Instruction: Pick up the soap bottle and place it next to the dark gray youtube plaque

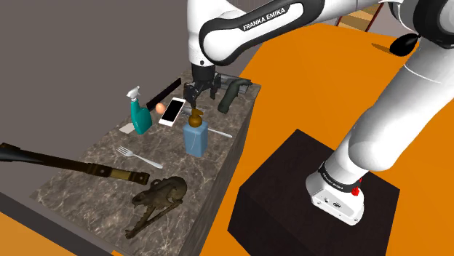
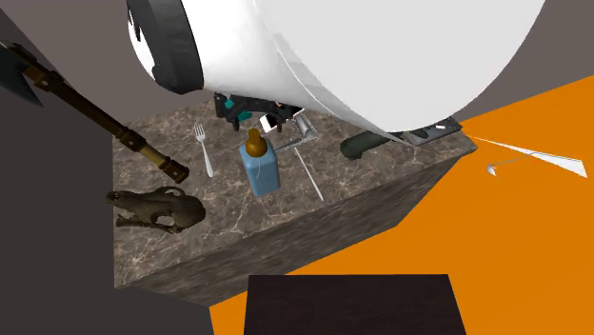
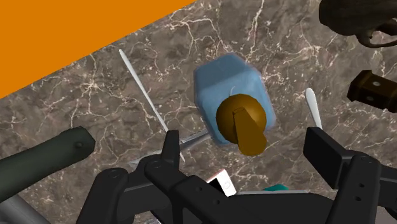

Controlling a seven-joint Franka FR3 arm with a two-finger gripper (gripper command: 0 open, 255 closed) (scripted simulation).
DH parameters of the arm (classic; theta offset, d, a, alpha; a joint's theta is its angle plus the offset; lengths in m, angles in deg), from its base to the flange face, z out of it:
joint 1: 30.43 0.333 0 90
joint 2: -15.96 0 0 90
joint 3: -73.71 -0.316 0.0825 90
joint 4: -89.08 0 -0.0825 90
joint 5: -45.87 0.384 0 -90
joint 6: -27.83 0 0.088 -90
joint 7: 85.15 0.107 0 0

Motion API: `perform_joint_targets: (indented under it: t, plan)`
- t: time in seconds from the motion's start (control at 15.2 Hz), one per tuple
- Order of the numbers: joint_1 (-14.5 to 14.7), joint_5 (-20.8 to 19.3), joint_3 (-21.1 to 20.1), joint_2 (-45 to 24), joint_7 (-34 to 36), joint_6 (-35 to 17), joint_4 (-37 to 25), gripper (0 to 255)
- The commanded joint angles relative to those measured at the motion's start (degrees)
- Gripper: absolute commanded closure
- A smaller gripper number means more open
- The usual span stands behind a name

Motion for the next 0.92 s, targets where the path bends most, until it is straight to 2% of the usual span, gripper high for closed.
perform_joint_targets:
  t: [0.0,0.13,0.59,0.86]
  plan:
    - [0.4,-1.8,-0.3,-4.1,2.0,-2.0,-2.3,0]
    - [0.9,-2.9,-0.3,-6.5,3.1,-2.7,-4.2,0]
    - [1.2,-4.3,-0.1,-9.6,4.1,-7.9,-1.8,0]
    - [1.2,-4.3,-0.1,-9.6,4.1,-7.9,-1.8,0]
